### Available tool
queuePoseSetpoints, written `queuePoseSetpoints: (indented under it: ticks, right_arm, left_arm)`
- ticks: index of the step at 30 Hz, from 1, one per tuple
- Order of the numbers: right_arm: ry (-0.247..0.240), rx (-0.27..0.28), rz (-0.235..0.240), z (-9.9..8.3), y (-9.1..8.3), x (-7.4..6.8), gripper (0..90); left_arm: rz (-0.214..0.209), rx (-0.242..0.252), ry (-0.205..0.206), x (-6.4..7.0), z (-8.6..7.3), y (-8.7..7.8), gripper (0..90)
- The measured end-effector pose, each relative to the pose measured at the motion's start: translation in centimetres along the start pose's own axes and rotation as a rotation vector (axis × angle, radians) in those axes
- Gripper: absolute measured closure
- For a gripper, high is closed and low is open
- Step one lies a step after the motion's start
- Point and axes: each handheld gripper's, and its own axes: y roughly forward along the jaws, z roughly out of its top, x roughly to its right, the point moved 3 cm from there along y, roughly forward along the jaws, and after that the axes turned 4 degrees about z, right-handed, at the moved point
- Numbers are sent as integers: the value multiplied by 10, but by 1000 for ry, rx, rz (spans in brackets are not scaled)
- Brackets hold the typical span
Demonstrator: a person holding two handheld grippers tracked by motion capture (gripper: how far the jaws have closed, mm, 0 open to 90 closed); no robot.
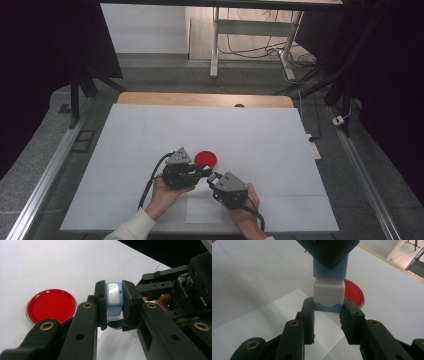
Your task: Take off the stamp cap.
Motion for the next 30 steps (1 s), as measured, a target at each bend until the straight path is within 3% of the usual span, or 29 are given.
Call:
queuePoseSetpoints:
  ticks: [7, 16, 20, 25, 30]
  right_arm:
    - [-46, -27, 18, 2, -2, 3, 655]
    - [-58, -35, 45, 3, -2, 6, 655]
    - [-46, -3, 22, 2, -3, 5, 656]
    - [-14, -5, 10, 1, -2, 3, 656]
    - [-19, -14, 10, 0, -1, 3, 656]
  left_arm:
    - [-5, 6, -6, 0, 0, 0, 756]
    - [-2, 12, -13, -1, -1, 0, 755]
    - [-7, 30, -20, -1, 0, -2, 755]
    - [8, 26, -12, 1, -3, 0, 756]
    - [4, 24, -16, 0, -3, 0, 756]
